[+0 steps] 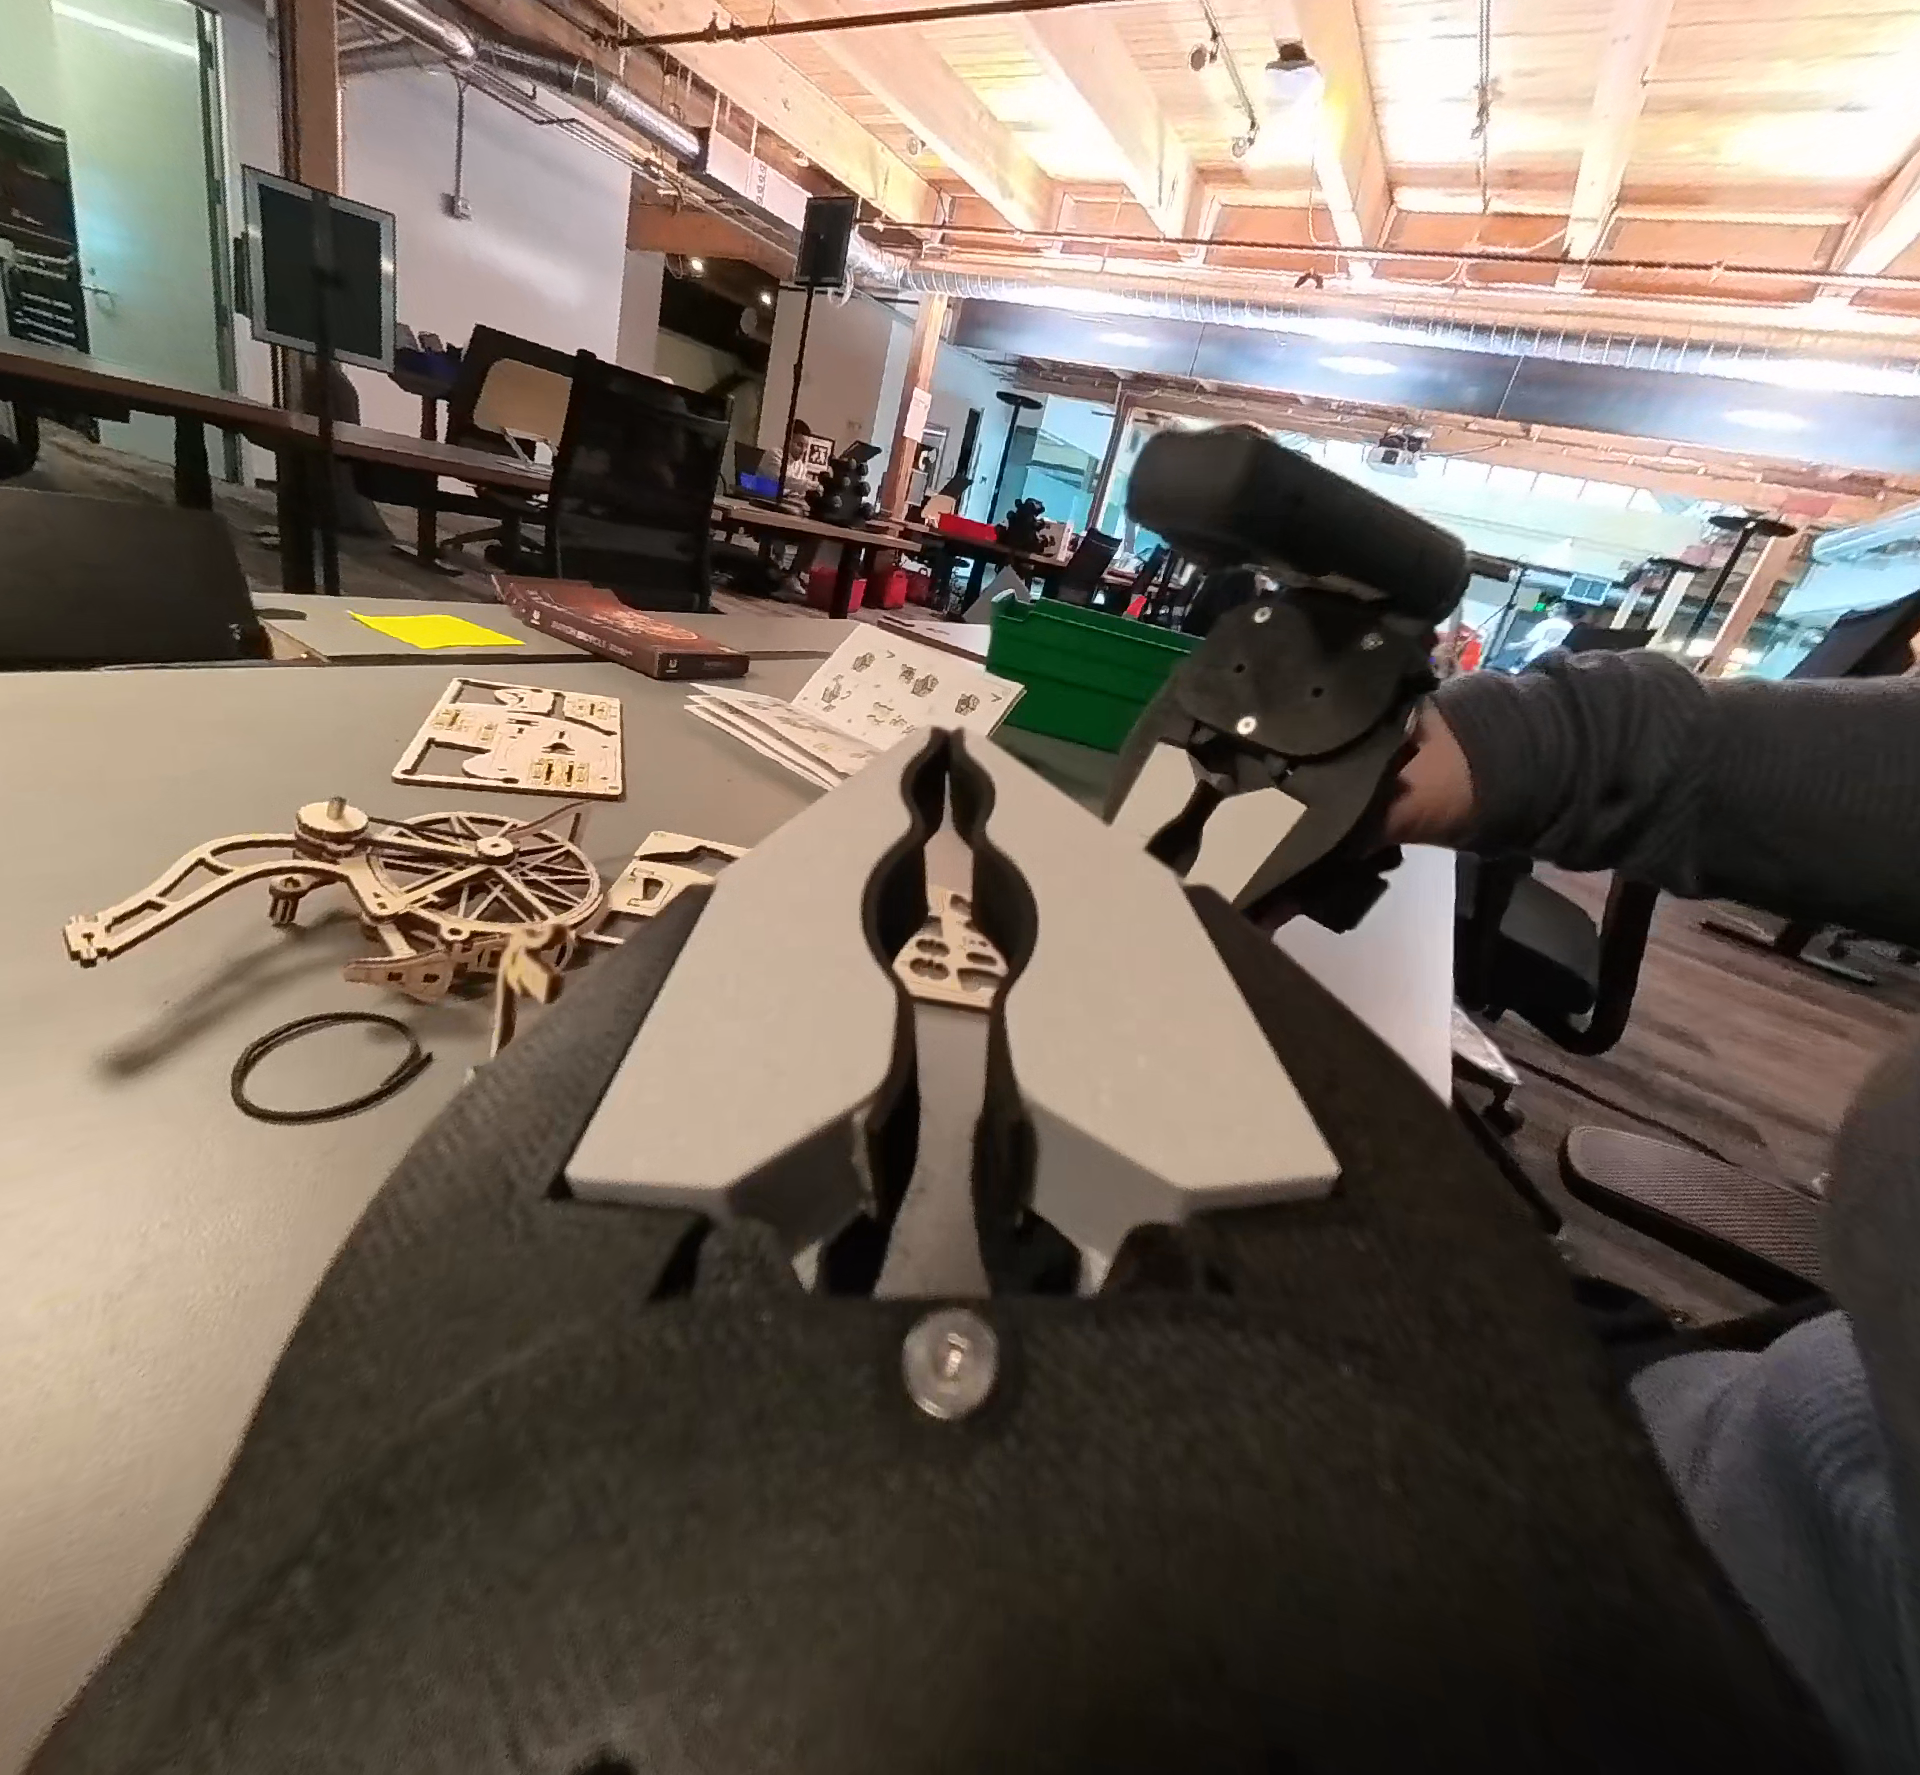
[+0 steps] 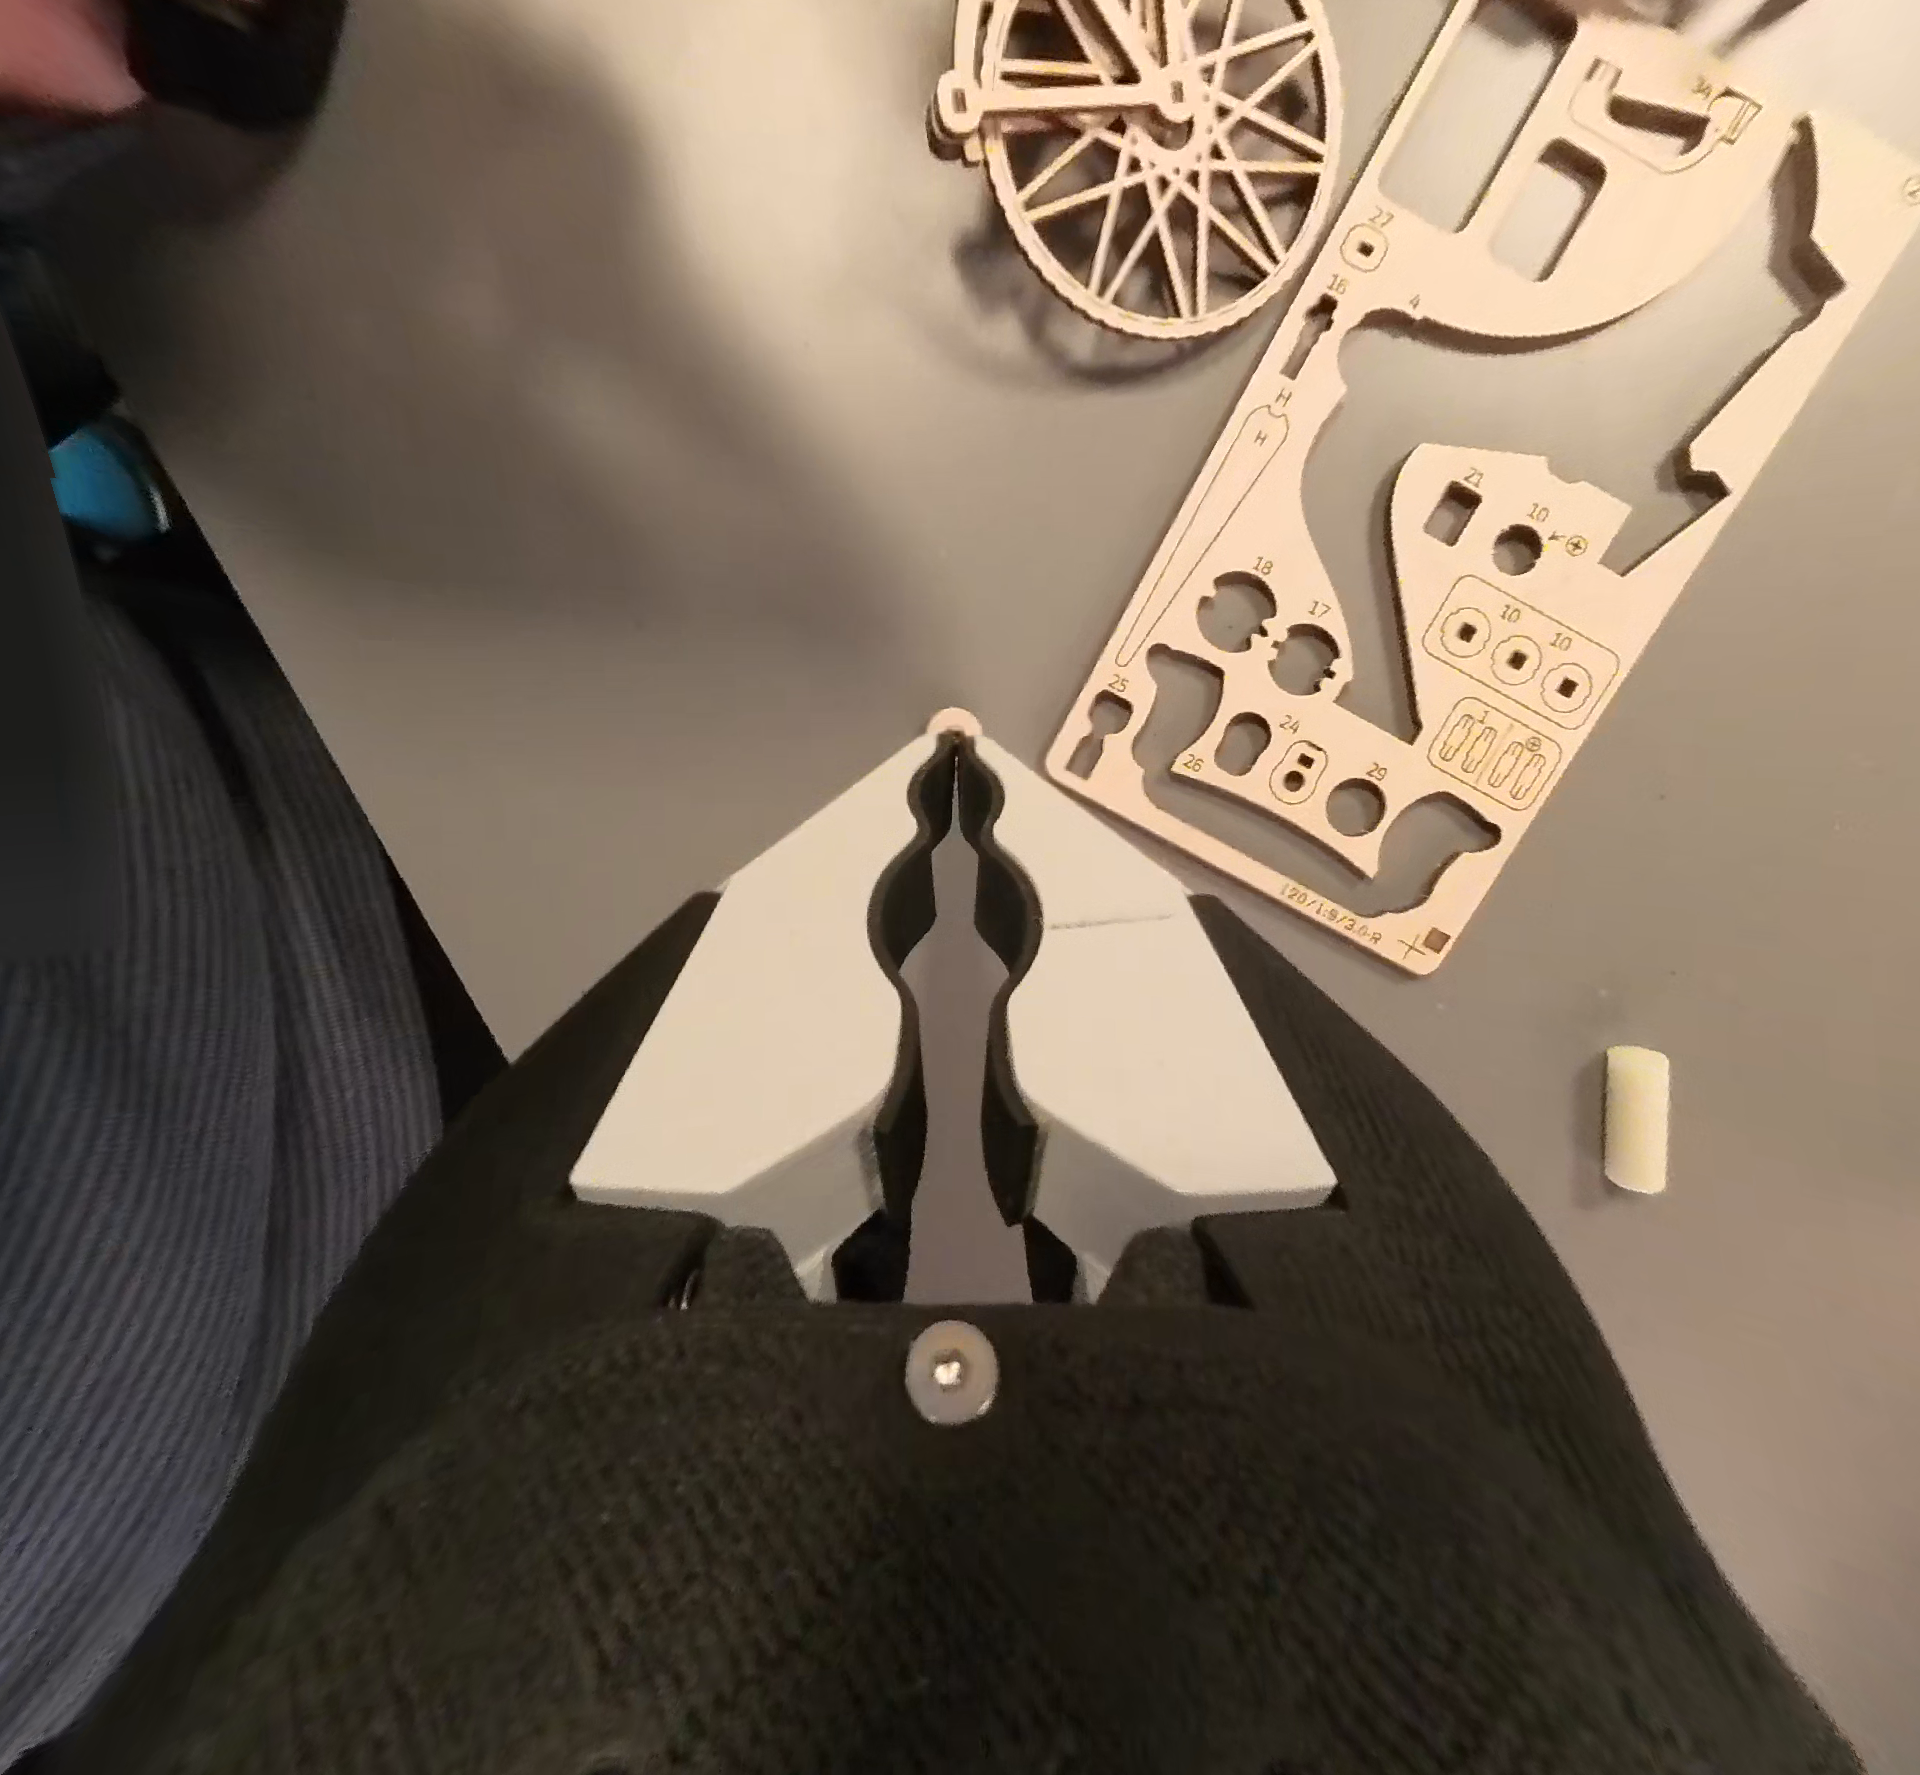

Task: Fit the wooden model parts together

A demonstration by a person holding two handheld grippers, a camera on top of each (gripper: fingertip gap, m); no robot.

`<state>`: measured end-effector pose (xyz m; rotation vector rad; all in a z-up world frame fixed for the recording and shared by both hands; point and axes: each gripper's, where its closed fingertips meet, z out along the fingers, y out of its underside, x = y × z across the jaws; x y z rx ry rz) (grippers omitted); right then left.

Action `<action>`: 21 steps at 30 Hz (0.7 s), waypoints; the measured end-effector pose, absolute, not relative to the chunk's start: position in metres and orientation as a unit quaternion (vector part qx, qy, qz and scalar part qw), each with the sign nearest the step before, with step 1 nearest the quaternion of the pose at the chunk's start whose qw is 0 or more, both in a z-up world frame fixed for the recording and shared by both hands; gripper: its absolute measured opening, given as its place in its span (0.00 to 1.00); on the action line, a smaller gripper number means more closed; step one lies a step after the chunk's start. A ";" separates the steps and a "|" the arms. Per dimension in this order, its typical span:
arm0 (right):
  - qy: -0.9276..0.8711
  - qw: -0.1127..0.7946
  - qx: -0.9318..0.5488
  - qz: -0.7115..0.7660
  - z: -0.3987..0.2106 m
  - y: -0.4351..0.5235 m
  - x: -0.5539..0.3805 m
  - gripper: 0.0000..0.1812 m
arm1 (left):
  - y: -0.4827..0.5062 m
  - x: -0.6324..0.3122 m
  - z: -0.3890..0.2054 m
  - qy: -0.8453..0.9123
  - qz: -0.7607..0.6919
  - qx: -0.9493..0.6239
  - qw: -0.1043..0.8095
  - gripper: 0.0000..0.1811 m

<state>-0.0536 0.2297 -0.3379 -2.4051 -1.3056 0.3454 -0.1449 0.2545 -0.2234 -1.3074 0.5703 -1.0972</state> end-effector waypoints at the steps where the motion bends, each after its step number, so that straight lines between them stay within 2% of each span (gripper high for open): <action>1: -0.468 0.187 -0.855 0.123 -0.339 0.229 -0.054 0.00 | 0.255 -0.145 -0.223 0.245 -0.482 -0.569 0.620 0.00; 21: -0.462 0.198 -0.856 0.121 -0.340 0.230 -0.056 0.00 | 0.254 -0.144 -0.224 0.246 -0.491 -0.568 0.612 0.00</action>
